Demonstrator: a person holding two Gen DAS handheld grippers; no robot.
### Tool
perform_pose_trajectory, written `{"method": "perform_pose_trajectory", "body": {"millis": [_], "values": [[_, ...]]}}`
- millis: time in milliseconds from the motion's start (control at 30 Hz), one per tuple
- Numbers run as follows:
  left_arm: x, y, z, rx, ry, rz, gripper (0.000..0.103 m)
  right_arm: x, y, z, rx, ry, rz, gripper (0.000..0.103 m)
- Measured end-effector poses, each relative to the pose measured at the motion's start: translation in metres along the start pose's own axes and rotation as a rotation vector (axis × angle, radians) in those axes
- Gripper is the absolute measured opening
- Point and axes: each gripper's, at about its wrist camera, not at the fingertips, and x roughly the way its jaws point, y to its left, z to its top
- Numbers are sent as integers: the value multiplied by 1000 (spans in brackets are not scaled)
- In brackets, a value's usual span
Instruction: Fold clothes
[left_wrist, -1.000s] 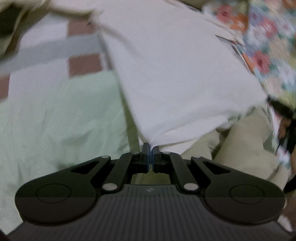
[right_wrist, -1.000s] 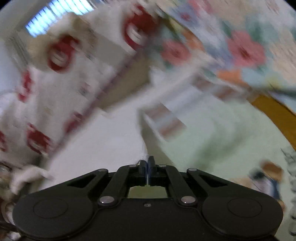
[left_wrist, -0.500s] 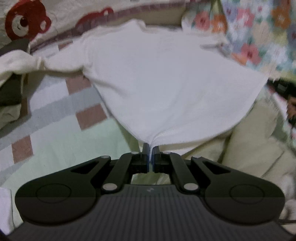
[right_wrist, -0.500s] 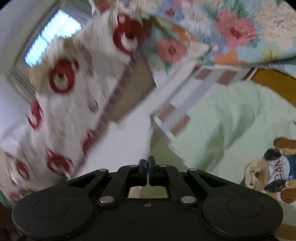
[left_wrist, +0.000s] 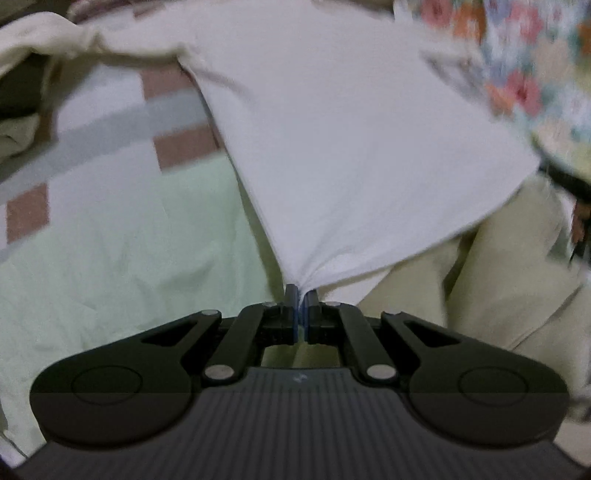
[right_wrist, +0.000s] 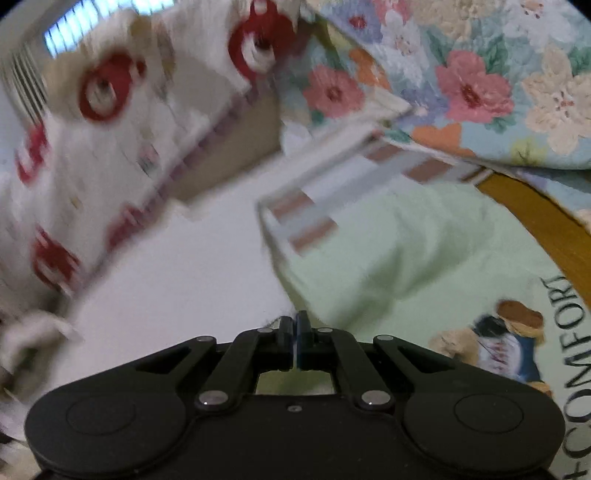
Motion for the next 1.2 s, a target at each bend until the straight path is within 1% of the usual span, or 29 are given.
{"method": "perform_pose_trajectory", "body": {"millis": [33, 67, 167, 233, 267, 300, 333, 367, 400, 433, 467, 533, 567, 600, 633, 667, 700, 733, 767, 800, 833, 867, 933, 967, 1033, 1100, 1133, 1200], "values": [[9, -4, -2, 25, 27, 19, 2, 5, -2, -4, 0, 9, -11, 1], [15, -9, -2, 56, 38, 39, 2, 8, -4, -6, 8, 9, -20, 1], [9, -16, 0, 82, 20, 41, 3, 14, -4, -10, -9, 34, -68, 1], [5, -21, 2, 100, 8, 42, 4, 13, 8, -13, -103, 88, -170, 3], [3, -23, 3, 108, 2, 43, 4, 5, 19, -16, -181, 90, -233, 9], [1, -26, 4, 117, -4, 43, 6, -4, 31, -19, -264, 87, -298, 13], [-1, -28, 5, 125, -10, 44, 10, -14, 40, -24, -320, 71, -319, 13], [-3, -30, 6, 134, -16, 44, 12, -25, 49, -29, -372, 53, -332, 13], [-6, -30, 7, 130, -28, 40, 16, -31, 55, -31, -389, 30, -336, 19], [-10, -30, 8, 127, -40, 35, 19, -37, 60, -33, -399, 7, -339, 20], [-12, -26, 11, 115, -53, 42, 19, -43, 66, -35, -410, -16, -341, 20], [-18, -18, 18, 90, -79, 57, 20, -44, 80, -25, -403, -25, -275, 20], [-24, -13, 22, 69, -111, 54, 21, -41, 94, -16, -426, -27, -222, 21], [-30, -8, 27, 48, -144, 52, 23, -37, 108, -8, -453, -30, -166, 24], [-38, -4, 31, 31, -194, 55, 28, -34, 122, 1, -479, -33, -110, 26], [-47, 1, 35, 14, -246, 59, 31, -31, 136, 10, -506, -36, -54, 31], [-53, 4, 37, 13, -278, 89, 35, -28, 154, 20, -553, -34, 17, 36], [-58, 7, 39, 12, -310, 120, 40, -24, 173, 30, -603, -30, 91, 37], [-64, 10, 40, 11, -342, 151, 41, -21, 194, 41, -644, -22, 171, 40], [-70, 13, 42, 10, -375, 182, 41, -16, 213, 51, -671, -6, 233, 41], [-75, 16, 43, 10, -407, 213, 41, -11, 230, 61, -690, 17, 278, 40], [-74, 20, 49, 29, -406, 248, 41, -5, 249, 72, -703, 46, 315, 40], [-72, 29, 60, 68, -402, 319, 41, 12, 291, 100, -709, 135, 397, 40], [-72, 33, 65, 87, -400, 354, 41, 23, 312, 113, -700, 190, 420, 40], [-70, 50, 85, 91, -402, 408, 42, 45, 353, 139, -679, 302, 459, 40], [-75, 72, 107, 33, -400, 424, 42, 66, 390, 164, -673, 386, 443, 40], [-79, 87, 118, -19, -404, 421, 42, 77, 409, 176, -670, 427, 432, 41], [-89, 116, 138, -114, -421, 418, 42, 95, 440, 199, -619, 487, 417, 41]]}}
